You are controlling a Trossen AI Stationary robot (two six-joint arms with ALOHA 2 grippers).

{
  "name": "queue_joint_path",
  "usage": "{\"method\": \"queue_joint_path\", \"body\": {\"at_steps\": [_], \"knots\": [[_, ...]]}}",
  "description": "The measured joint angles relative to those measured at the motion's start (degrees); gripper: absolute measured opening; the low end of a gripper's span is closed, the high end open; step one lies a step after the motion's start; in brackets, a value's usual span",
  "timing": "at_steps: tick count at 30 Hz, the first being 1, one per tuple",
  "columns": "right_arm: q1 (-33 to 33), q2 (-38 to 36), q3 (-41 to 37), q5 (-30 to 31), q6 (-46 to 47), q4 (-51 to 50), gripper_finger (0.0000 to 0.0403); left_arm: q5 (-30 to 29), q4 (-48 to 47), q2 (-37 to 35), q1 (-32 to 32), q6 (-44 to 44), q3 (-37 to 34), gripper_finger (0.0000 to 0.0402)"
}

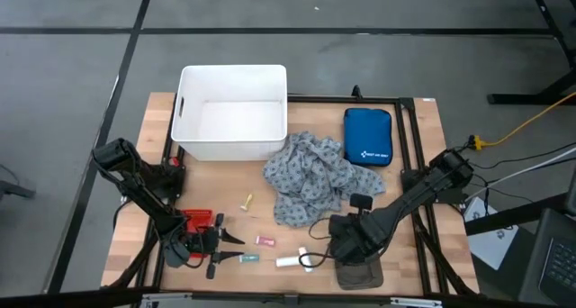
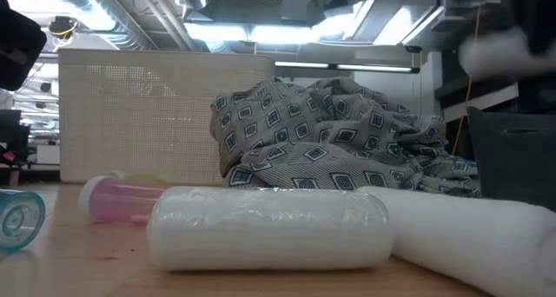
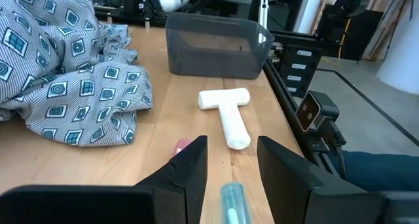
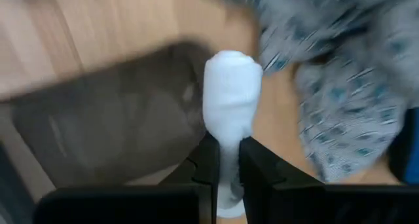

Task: Pick & Place Medicine items
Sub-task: Put the top white rolled gauze into the black bin, then put the right white rolled gauze into the black bin

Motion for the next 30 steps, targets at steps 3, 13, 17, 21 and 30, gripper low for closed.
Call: {"method": "queue_joint_path", "body": {"at_steps": [3, 13, 17, 21, 30], "knots": [[0.5, 0.0, -6.3, -4.0, -1.8, 4.9, 0.0037, 0.0, 0.0, 0.0, 0.0, 0.0, 0.0, 0.013], [0.6, 0.0, -20.8, -7.7, -2.5, 24.2, 0.0052, -0.1, 0.0, 0.0, 0.1, 0.0, 0.0, 0.013], [0.3, 0.0, -20.2, -7.6, -0.4, 21.5, 0.0099, -0.1, 0.0, 0.0, 0.0, 0.0, 0.0, 0.013], [0.3, 0.0, -17.1, -9.4, -0.1, 18.8, 0.0152, -0.1, 0.0, 0.0, 0.1, 0.0, 0.0, 0.013], [0.3, 0.0, -1.7, -3.6, -1.3, 12.5, 0.0192, 0.0, 0.0, 0.0, 0.1, 0.0, 0.0, 0.013]]}}
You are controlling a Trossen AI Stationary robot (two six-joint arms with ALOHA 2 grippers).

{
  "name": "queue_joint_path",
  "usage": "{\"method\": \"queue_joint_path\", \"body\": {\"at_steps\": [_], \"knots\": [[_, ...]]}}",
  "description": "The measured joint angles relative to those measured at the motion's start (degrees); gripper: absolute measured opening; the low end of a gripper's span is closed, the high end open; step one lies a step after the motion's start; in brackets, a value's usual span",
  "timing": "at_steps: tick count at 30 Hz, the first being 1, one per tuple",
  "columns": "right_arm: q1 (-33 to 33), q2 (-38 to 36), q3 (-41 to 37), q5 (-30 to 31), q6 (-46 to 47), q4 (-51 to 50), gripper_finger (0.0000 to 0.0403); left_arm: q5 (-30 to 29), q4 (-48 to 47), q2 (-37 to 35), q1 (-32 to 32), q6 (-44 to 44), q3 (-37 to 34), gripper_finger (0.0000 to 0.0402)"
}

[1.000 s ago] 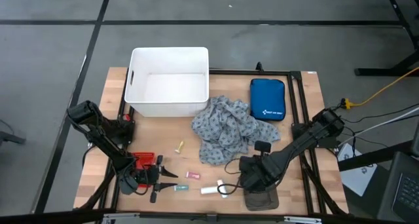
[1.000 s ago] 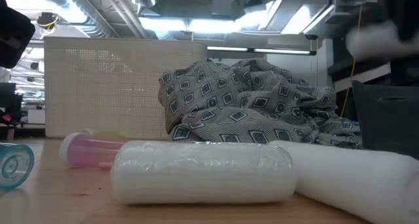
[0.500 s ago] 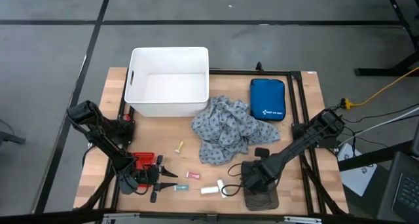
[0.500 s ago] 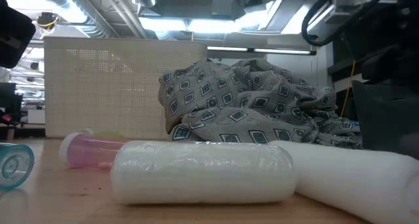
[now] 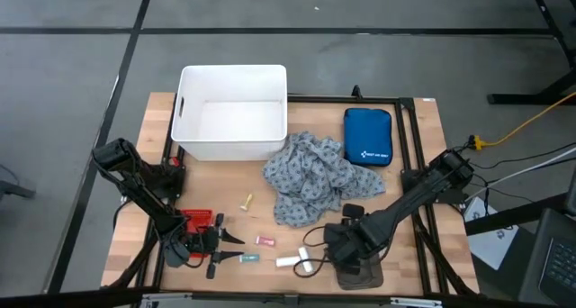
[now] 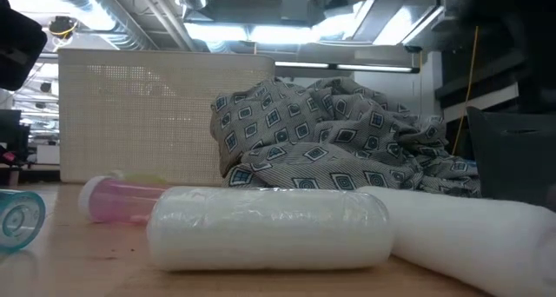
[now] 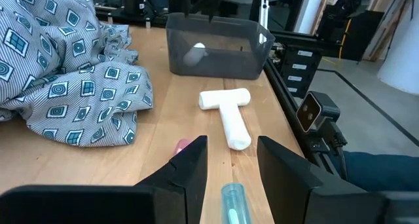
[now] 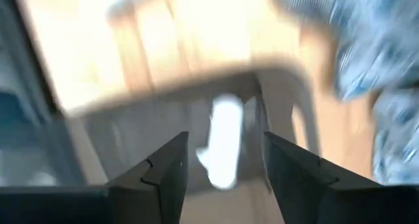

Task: Pick & Place Medicine items
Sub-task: Put the right white rolled gauze into the black bin

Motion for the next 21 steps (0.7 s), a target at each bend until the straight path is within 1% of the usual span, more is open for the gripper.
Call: {"method": "queue_joint_path", "body": {"at_steps": [2, 5, 7, 9, 12, 16, 21], "knots": [[-0.2, 0.0, 3.9, 3.1, 0.3, 0.7, 0.0188, 0.0, 0.0, 0.0, 0.0, 0.0, 0.0, 0.013], [-1.4, 0.0, 8.2, 5.0, 5.1, 5.4, 0.0178, 0.0, 0.0, 0.0, 0.0, 0.0, 0.0, 0.013], [-2.2, 0.0, 9.4, 6.0, 7.9, 8.6, 0.017, 0.0, 0.0, 0.0, 0.0, 0.0, 0.0, 0.013], [-2.9, 0.0, 9.8, 6.1, 8.3, 12.3, 0.0162, 0.0, 0.0, 0.0, 0.0, 0.0, 0.0, 0.013], [-3.6, 0.5, 9.8, 6.2, 8.4, 14.9, 0.0153, 0.0, 0.0, 0.0, 0.0, -0.4, 0.0, 0.013], [-4.6, 2.8, 9.8, 5.1, 9.2, 14.9, 0.0146, 0.0, 0.0, 0.0, 0.0, -0.7, 0.0, 0.013], [-5.3, 7.6, 9.8, 0.0, 10.6, 16.1, 0.0145, 0.0, 0.0, 0.0, 0.0, -0.7, 0.0, 0.013]]}}
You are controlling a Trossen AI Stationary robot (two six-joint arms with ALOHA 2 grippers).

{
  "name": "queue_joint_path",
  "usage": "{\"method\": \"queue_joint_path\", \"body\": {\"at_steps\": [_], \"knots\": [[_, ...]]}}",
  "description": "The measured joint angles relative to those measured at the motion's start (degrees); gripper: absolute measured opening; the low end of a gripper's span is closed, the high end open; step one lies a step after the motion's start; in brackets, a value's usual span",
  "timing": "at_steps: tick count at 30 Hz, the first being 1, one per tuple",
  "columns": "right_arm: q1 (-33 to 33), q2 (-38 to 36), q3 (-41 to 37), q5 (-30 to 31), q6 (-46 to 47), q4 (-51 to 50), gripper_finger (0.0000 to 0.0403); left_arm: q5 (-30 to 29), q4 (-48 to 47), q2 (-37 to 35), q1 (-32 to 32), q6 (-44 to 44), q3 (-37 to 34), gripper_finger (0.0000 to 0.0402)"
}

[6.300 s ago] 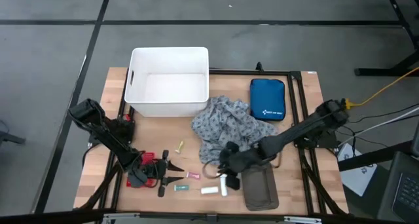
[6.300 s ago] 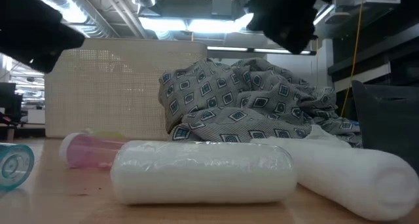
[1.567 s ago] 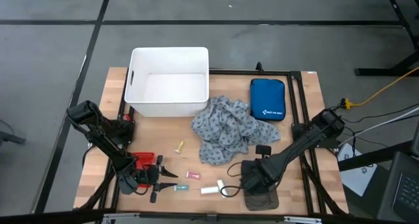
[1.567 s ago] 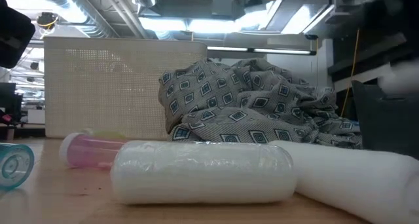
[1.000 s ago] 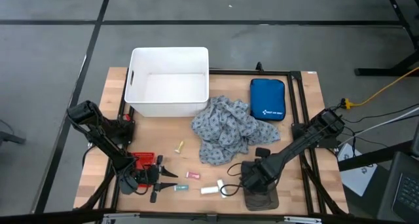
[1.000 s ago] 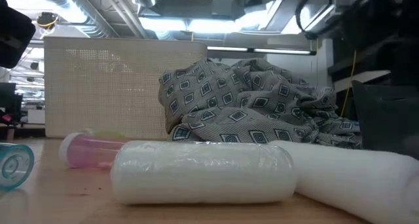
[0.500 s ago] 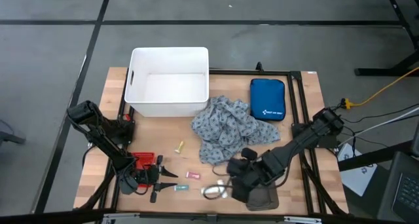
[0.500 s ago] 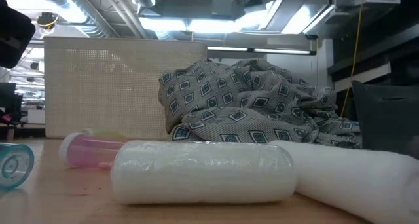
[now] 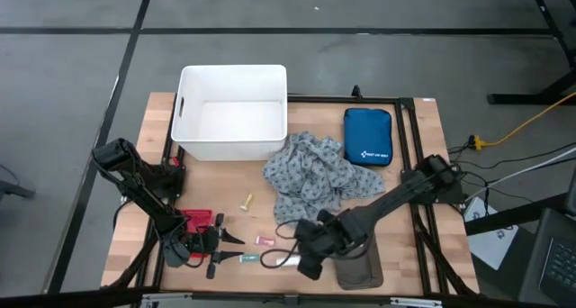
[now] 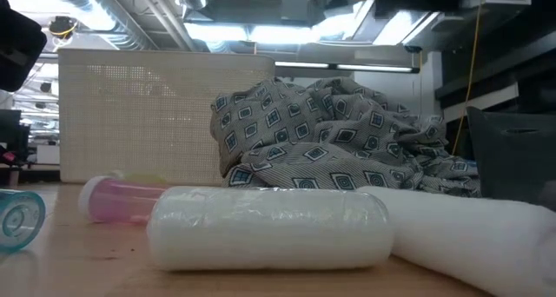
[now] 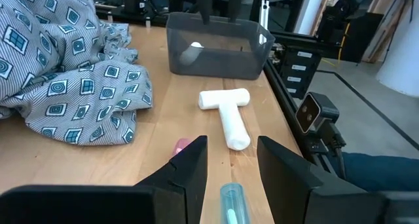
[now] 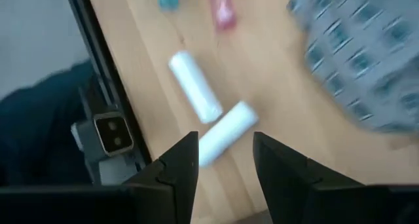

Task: Pick & Place Medicine items
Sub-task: Put the right white rolled gauze into the black bin

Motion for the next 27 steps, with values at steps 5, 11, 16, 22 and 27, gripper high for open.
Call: {"method": "queue_joint_path", "body": {"at_steps": [5, 11, 16, 22, 27], "knots": [[-0.4, 4.0, 0.0, -4.0, 0.0, 0.6, 0.0145, 0.0, 0.0, 0.0, 0.0, 0.0, 0.0, 0.013], [-0.4, 7.1, 0.0, -8.5, 0.0, 4.9, 0.0145, 0.0, 0.0, 0.0, 0.0, 0.0, 0.0, 0.013], [-0.8, 8.3, 0.0, -9.4, 1.6, 5.2, 0.0145, 0.0, 0.0, 0.0, 0.0, 0.0, 0.0, 0.013], [-1.4, 10.5, -0.1, -9.5, 2.2, 5.1, 0.0145, 0.0, 0.0, 0.0, 0.0, 0.0, 0.0, 0.013], [-2.0, 11.6, -0.1, -10.4, 2.4, 5.2, 0.0145, 0.0, 0.0, 0.0, 0.0, 0.0, 0.0, 0.013]]}}
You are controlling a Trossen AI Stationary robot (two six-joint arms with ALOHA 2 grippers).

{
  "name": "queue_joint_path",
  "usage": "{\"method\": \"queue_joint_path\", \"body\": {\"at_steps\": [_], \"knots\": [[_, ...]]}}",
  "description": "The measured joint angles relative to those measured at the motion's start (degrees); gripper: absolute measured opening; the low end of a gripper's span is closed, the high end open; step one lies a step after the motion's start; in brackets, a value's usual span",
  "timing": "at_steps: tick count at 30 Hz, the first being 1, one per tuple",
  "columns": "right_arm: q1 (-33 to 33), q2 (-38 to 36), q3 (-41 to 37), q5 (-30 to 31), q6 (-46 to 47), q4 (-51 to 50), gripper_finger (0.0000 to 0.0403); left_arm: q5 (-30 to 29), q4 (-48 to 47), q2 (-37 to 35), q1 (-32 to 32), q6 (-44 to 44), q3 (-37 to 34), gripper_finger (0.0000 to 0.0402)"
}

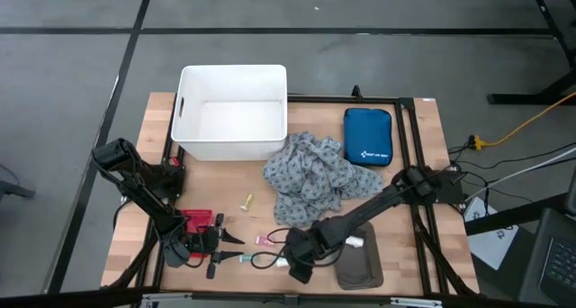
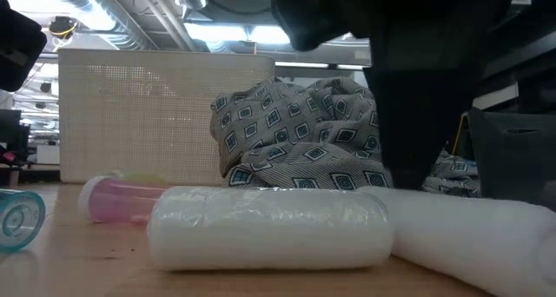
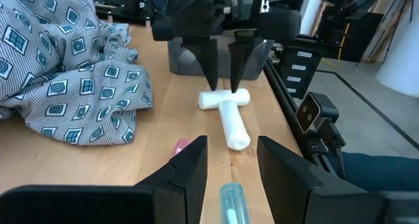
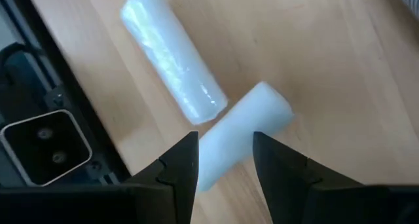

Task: Pick & Place Medicine items
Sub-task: Put the right white rolled gauze into the black bin

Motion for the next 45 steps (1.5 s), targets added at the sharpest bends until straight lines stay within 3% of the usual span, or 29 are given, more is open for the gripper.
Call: {"method": "queue_joint_path", "body": {"at_steps": [17, 26, 30, 35, 41, 45], "knots": [[-0.8, 2.9, 0.0, -2.5, -2.2, 1.0, 0.014, 0.0, 0.0, 0.0, 0.0, 0.2, 0.0, 0.013], [-1.7, 2.9, 0.0, -2.1, -6.6, 1.0, 0.0041, 0.0, 0.0, 0.0, 0.0, 0.2, 0.0, 0.013], [-2.4, 2.9, 1.4, -2.1, -10.2, -0.3, 0.0031, 0.0, 0.0, 0.0, 0.0, 0.2, 0.0, 0.013], [-3.2, 2.9, 9.2, -1.0, -16.2, -7.5, 0.0041, 0.0, 0.0, 0.0, 0.0, 0.1, 0.0, 0.013], [-2.3, 2.9, 25.4, 6.0, -21.9, -24.1, 0.004, 0.0, 0.0, 0.0, 0.0, 0.0, 0.0, 0.013], [0.6, 2.9, 36.3, 12.7, -20.9, -38.7, 0.004, 0.0, 0.0, 0.0, -0.4, 0.0, 0.0, 0.013]]}}
